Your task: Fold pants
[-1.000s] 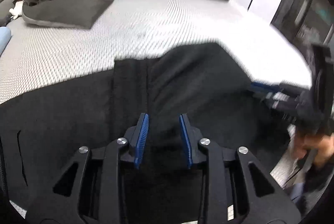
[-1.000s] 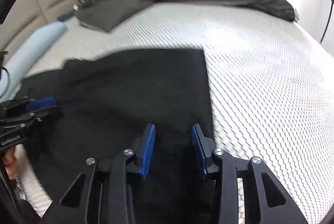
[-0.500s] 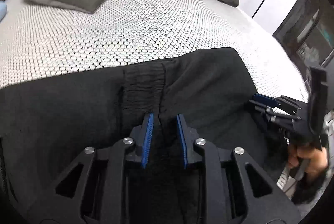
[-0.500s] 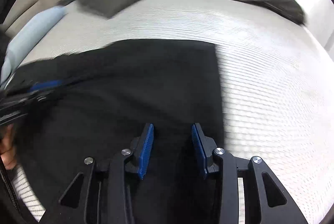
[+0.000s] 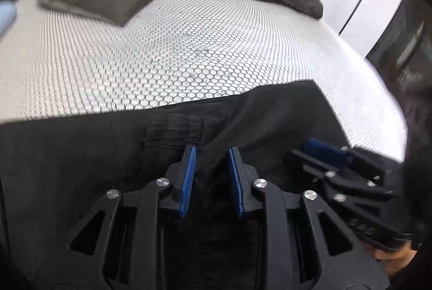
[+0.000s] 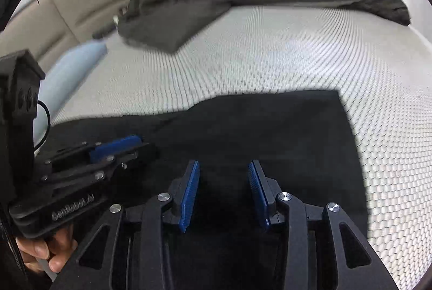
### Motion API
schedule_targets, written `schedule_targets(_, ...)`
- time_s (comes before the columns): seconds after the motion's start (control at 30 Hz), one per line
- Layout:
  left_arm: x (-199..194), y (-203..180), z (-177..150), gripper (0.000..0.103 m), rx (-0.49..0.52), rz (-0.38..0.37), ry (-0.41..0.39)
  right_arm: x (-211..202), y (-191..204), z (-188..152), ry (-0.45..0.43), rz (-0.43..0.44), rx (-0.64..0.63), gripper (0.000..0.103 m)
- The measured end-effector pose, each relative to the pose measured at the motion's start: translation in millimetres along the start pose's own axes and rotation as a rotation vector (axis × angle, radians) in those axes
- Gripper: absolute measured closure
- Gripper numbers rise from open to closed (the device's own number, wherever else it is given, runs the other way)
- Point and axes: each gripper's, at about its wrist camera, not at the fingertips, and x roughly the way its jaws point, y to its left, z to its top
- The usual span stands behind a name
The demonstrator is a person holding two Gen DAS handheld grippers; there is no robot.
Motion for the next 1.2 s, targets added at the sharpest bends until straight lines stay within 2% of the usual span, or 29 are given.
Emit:
schedule_targets(0.07, -7.6, 10.2, -0.2, 0.081, -0.016, -0.030, 0.005, 11.4, 0.0, 6.7, 0.016, -0.054, -0.028, 0.064)
schedule_targets(0.13, -16.6, 17.2, -5.3, 0.081, -0.008, -0.008, 0.002, 0.9, -18.6, 0.3, 0.016, -0.151, -0.022, 0.064)
schedule_targets(0.17, -19.9, 18.5, -7.9, 0.080, -0.009, 0.032, 0.003, -3.7, -34.3, -0.8, 0.019, -0.191, 0.023, 0.064)
schedule_targets(0.2, -24.7, 18.9, -11.4, 0.078, 0.003, 0.102, 0.008, -8.9, -48.7, -0.9, 0.023, -0.197, 0.070, 0.064)
schedule_targets(0.27, -38.2, 12.4, -18.1, 0.076, 0.043, 0.114, 0.007, -30.6, -66.2, -8.2, 0.001, -0.183, 0.123, 0.065)
schedule_targets(0.33, -64.0, -6.2, -30.7, 0.073, 0.129, 0.084, -0.013, -56.9, -65.1, -11.0, -0.046, -0.146, 0.126, 0.065)
schedule_targets(0.37, -75.2, -14.2, -37.6, 0.072, 0.163, 0.078, -0.041, -72.4, -55.8, -14.8, -0.078, -0.089, 0.097, 0.064)
schedule_targets(0.43, -93.7, -31.9, -57.0, 0.058, 0.220, 0.058, -0.080, -92.1, -38.7, -30.5, -0.093, 0.002, 0.050, 0.062)
schedule_targets(0.5, -94.0, -43.3, -73.6, 0.057, 0.243, 0.024, -0.058, -92.5, -13.5, -43.6, -0.057, 0.111, -0.013, 0.061)
schedule_targets(0.57, -80.5, -51.0, -89.5, 0.057, 0.286, 0.013, 0.017, -80.9, 7.1, -58.6, 0.015, 0.186, -0.071, 0.061)
schedule_targets(0.63, -71.4, -48.2, -101.0, 0.057, 0.307, 0.064, 0.054, -65.9, 18.2, -69.3, 0.064, 0.124, -0.153, 0.061)
schedule_targets(0.7, -72.8, -42.2, -110.4, 0.058, 0.328, 0.049, 0.057, -71.9, 11.0, -82.2, 0.063, 0.082, -0.200, 0.061)
schedule_targets(0.73, -77.4, -40.9, -113.5, 0.058, 0.343, 0.042, 0.050, -70.1, 15.9, -74.2, 0.059, 0.052, -0.205, 0.060)
schedule_targets(0.8, -84.6, -34.9, -118.8, 0.058, 0.355, 0.031, 0.048, -83.4, -14.2, -82.8, 0.043, -0.049, -0.193, 0.058)
schedule_targets(0.87, -90.1, -30.7, -124.6, 0.058, 0.353, 0.037, 0.044, -94.2, -44.5, -91.2, 0.046, -0.068, -0.136, 0.058)
schedule_targets(0.93, -97.8, -22.9, -129.1, 0.057, 0.333, 0.042, 0.040, -111.5, -73.1, -100.0, 0.042, -0.088, -0.070, 0.054)
schedule_targets(0.97, -97.0, -19.0, -127.2, 0.057, 0.319, 0.037, 0.040, -121.5, -89.8, -105.5, 0.039, -0.075, -0.010, 0.052)
schedule_targets(1.0, -98.3, -17.4, -126.2, 0.057, 0.302, 0.032, 0.040, -128.1, -106.6, -109.0, 0.037, -0.020, 0.041, 0.052)
schedule_targets(1.03, -100.3, -15.1, -124.6, 0.057, 0.276, 0.024, 0.037, -131.2, -117.9, -112.7, 0.034, 0.051, 0.099, 0.052)
schedule_targets(1.1, -101.5, -12.9, -122.3, 0.057, 0.241, 0.013, 0.036, -142.2, -146.6, -128.4, 0.017, 0.249, 0.240, 0.052)
schedule_targets(1.17, -103.2, -12.4, -122.6, 0.057, 0.227, 0.012, 0.035, -133.3, -161.1, -136.8, 0.067, 0.431, 0.357, 0.052)
schedule_targets(1.2, -103.0, -12.1, -121.9, 0.057, 0.217, 0.013, 0.032, -128.0, -162.7, -139.4, 0.093, 0.478, 0.384, 0.052)
